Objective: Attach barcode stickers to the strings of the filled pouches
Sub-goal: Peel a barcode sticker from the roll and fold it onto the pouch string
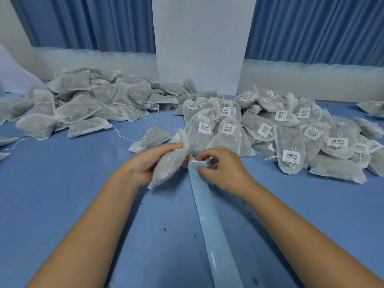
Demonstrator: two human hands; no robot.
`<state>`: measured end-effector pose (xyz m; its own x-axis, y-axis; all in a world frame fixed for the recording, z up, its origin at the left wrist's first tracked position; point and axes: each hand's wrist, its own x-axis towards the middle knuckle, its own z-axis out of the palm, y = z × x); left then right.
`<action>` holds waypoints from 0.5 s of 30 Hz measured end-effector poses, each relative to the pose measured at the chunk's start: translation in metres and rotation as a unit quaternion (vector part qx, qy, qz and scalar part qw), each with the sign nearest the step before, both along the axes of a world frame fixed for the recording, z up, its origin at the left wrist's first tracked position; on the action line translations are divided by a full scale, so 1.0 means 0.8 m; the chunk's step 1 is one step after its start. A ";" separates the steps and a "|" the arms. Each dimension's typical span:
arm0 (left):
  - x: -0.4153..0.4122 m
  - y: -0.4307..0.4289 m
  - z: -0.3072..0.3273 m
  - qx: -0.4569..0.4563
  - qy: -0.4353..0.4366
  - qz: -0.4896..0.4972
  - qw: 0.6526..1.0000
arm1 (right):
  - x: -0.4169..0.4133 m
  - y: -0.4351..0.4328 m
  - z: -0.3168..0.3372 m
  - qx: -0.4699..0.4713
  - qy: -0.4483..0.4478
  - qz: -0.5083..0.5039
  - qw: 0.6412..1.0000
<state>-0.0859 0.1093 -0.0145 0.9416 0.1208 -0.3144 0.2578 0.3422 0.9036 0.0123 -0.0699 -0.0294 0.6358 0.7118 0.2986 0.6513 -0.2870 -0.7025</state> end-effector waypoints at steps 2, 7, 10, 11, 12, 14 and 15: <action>-0.001 0.002 0.000 0.014 -0.011 -0.013 1.000 | 0.001 0.000 -0.001 0.010 -0.033 -0.005 0.999; -0.006 0.005 -0.003 0.080 -0.010 -0.031 0.996 | 0.003 0.001 -0.001 0.022 -0.046 -0.011 0.999; -0.008 0.007 -0.004 0.139 0.003 0.002 0.990 | 0.003 0.001 -0.001 0.042 -0.004 -0.008 0.999; -0.009 0.008 -0.004 0.150 0.005 0.005 0.989 | 0.003 0.001 0.000 0.049 0.006 -0.010 0.999; -0.011 0.009 -0.003 0.160 0.004 -0.003 0.987 | 0.004 0.000 0.000 0.050 0.006 -0.012 0.999; -0.014 0.009 -0.002 0.180 -0.003 -0.023 0.983 | 0.005 0.000 0.001 0.039 -0.007 -0.009 0.999; -0.015 0.009 -0.001 0.187 -0.007 -0.030 0.982 | 0.005 -0.001 0.002 0.035 -0.007 -0.005 0.999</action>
<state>-0.0977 0.1164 -0.0152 0.9546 0.1687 -0.2454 0.2538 -0.0300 0.9668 0.0166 -0.0703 -0.0277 0.6381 0.6823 0.3568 0.6587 -0.2438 -0.7118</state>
